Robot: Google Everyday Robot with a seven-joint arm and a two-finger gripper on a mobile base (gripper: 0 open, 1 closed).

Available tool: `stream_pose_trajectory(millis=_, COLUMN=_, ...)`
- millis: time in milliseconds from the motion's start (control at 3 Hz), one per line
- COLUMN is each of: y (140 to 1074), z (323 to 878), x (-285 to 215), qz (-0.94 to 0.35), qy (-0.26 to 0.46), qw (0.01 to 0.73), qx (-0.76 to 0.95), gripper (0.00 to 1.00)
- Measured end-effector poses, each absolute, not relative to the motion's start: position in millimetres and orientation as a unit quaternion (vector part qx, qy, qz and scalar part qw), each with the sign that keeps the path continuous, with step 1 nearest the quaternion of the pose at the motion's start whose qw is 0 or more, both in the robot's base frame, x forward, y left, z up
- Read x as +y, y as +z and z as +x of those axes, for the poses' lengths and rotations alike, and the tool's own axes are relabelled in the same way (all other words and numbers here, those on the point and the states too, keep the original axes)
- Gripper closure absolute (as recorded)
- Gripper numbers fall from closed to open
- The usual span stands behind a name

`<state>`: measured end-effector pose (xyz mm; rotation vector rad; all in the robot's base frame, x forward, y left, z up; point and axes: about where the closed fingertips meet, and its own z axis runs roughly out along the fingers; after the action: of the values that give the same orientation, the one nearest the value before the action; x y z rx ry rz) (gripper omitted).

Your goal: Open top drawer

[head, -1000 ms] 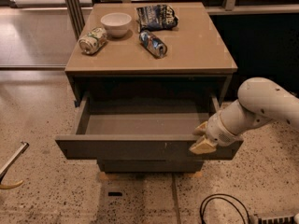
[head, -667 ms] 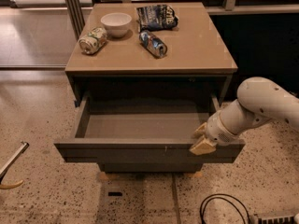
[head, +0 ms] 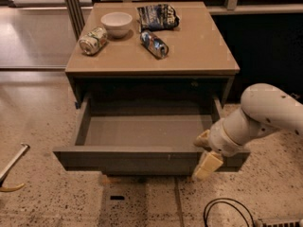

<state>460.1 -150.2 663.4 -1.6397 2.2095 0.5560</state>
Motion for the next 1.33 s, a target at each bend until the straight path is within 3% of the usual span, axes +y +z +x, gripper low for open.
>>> stream_pose_trajectory(millis=333, y=663, z=460, x=-150, qz=-0.576, qy=0.195, qw=0.166, qx=0.776, gripper=0.0)
stream_pose_trajectory(millis=1000, y=662, z=405, x=-144, qz=-0.59, qy=0.196, qw=0.147, qx=0.77, gripper=0.42)
stream_pose_trajectory(millis=1333, y=667, z=405, x=-144, qz=-0.59, qy=0.195, qw=0.148, qx=0.769, gripper=0.39)
